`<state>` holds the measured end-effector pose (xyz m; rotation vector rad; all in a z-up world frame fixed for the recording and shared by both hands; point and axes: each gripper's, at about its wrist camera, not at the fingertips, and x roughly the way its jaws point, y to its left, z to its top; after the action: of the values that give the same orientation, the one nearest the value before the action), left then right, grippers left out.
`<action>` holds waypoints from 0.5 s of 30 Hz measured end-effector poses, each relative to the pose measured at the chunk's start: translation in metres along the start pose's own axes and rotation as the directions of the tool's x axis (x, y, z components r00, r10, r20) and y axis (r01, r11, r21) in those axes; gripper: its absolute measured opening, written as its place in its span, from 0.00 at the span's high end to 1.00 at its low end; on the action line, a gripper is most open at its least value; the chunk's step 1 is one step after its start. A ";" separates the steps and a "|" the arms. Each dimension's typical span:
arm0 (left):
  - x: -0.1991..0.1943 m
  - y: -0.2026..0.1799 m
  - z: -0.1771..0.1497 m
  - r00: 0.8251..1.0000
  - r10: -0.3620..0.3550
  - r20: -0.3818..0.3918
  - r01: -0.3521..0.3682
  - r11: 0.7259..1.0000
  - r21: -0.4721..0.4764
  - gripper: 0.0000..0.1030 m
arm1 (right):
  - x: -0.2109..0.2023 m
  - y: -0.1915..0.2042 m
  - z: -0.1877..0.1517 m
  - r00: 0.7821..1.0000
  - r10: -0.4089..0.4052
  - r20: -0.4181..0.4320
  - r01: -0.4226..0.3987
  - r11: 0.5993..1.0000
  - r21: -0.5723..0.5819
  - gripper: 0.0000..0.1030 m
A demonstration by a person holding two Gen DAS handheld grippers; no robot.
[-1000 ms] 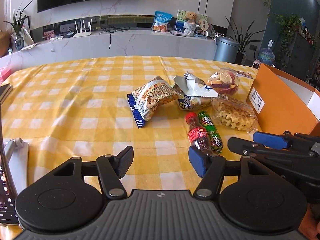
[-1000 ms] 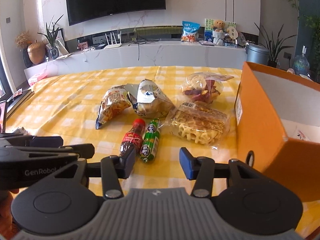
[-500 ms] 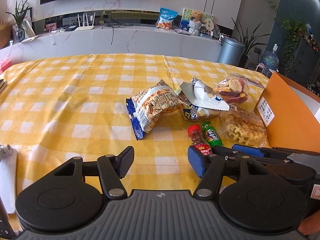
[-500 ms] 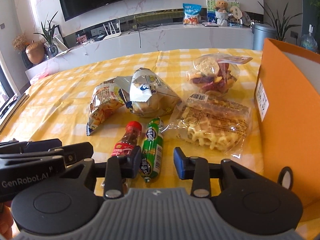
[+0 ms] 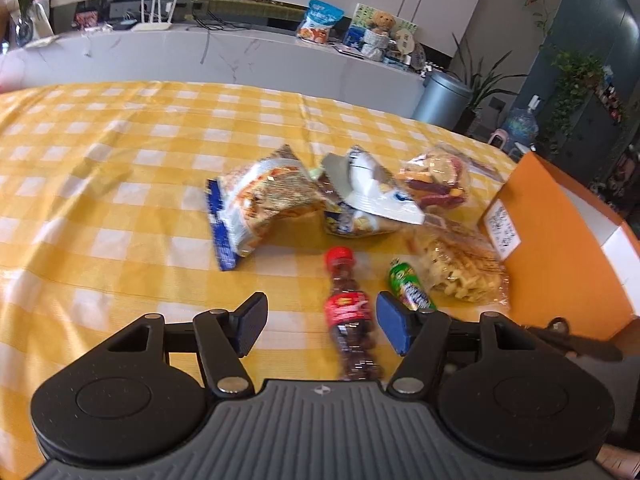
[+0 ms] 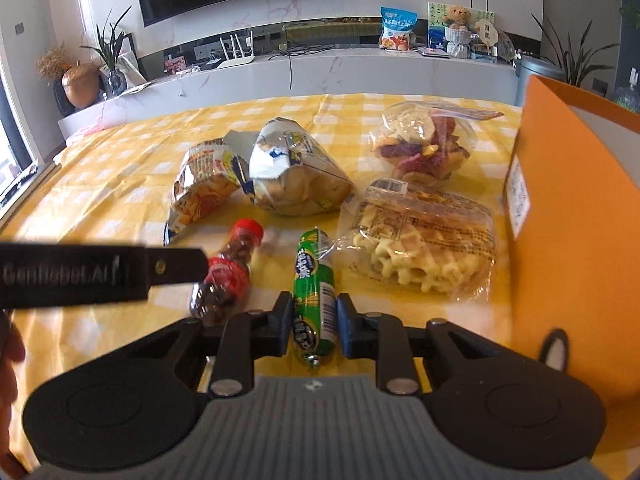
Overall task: Organize snacks
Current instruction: 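Grasp the red cola candy bottle with the left tool while the right tool grasps the green tube snack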
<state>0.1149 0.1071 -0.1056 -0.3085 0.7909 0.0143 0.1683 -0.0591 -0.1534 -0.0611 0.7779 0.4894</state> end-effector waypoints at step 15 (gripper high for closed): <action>0.026 -0.020 -0.004 0.996 0.064 -0.060 -0.060 0.996 0.068 0.45 | -0.016 -0.003 -0.019 0.998 -0.049 0.030 0.051 0.995 -0.080 0.75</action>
<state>0.1335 0.0846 -0.1211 -0.2225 0.8607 0.0368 0.1477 -0.0729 -0.1568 -0.1485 0.7277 0.4731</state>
